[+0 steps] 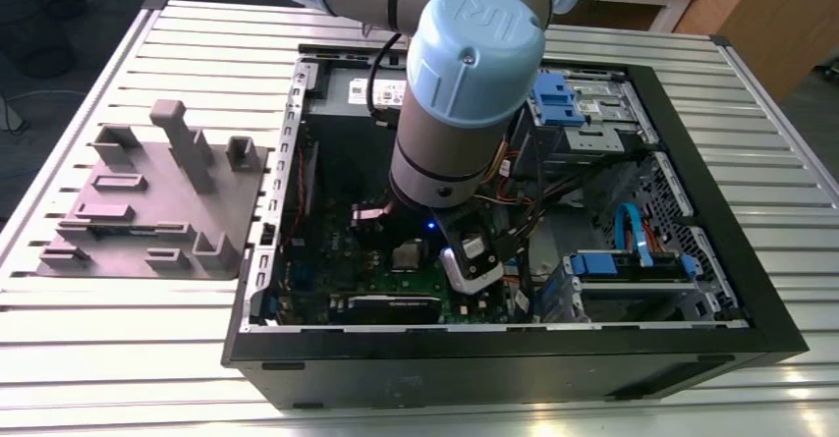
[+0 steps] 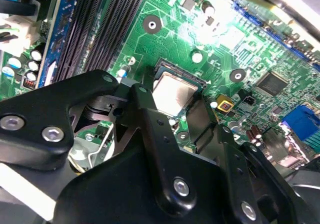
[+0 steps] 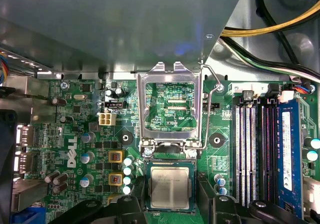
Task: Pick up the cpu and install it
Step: 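Place the cpu into insertion slot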
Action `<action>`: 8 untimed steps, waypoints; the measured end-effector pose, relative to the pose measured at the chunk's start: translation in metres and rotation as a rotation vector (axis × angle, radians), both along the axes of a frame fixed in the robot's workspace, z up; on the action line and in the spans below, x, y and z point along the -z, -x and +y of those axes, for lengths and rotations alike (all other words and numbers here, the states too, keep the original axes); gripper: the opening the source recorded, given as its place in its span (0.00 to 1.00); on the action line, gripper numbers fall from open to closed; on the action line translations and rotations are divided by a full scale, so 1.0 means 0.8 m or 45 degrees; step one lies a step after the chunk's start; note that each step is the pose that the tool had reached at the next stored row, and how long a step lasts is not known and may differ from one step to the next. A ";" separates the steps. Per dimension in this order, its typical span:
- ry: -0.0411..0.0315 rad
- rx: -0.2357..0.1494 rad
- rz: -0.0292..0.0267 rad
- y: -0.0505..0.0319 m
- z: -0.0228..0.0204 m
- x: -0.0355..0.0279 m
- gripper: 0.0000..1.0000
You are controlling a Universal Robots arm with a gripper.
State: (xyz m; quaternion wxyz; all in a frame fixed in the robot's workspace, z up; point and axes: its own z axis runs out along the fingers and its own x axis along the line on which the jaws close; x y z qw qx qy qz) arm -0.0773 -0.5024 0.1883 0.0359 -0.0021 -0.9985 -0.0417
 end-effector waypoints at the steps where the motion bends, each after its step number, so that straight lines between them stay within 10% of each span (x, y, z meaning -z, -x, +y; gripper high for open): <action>1: 0.0000 0.000 0.0000 0.000 0.0000 -0.0001 0.53; 8: -0.0001 0.000 0.0012 0.000 0.0000 -0.0094 0.51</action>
